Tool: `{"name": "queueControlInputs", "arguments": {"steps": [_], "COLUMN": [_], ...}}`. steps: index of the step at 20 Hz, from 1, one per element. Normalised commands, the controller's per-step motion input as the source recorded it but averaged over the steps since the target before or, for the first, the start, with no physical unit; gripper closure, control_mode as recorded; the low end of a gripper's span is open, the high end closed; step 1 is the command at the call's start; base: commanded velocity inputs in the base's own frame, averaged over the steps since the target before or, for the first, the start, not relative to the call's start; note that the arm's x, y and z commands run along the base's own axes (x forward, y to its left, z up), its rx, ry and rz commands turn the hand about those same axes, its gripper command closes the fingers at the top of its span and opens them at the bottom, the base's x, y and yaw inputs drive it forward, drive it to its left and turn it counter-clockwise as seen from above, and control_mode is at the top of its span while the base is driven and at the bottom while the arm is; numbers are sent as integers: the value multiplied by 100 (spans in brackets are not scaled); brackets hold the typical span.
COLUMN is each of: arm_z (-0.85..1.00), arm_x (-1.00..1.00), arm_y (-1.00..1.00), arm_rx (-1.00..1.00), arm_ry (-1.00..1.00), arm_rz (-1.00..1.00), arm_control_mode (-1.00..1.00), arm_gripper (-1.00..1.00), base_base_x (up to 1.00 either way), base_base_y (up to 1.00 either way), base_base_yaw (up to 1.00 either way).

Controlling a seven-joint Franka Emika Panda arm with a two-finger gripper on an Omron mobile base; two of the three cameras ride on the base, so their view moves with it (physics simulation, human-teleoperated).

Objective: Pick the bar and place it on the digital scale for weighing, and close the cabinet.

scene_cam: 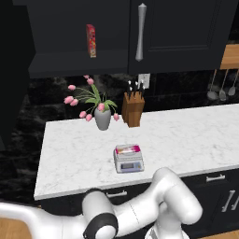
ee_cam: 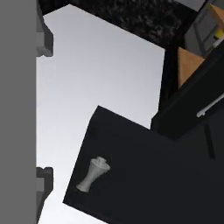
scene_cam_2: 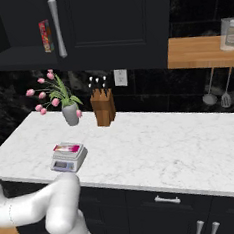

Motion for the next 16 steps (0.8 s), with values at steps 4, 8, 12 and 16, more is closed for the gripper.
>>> {"name": "queueControlInputs", "arguments": {"steps": [4,8,12,16], "arm_z": [33,-3,-38,-46], "arm_x": [-100,-99,-46,4], "arm_y": [-100,-53,62,81], "arm_rx": [27,-11,-69,-64], "arm_ry": [39,84,87,62], "arm_rz": [0,10,32,38], "arm_control_mode": [-100,-100,-100,-100], "arm_gripper": [-100,-100,-100,-100], "base_base_x": [0,0,0,0], "base_base_y": [0,0,0,0], "base_base_yaw": [0,0,0,0]}}
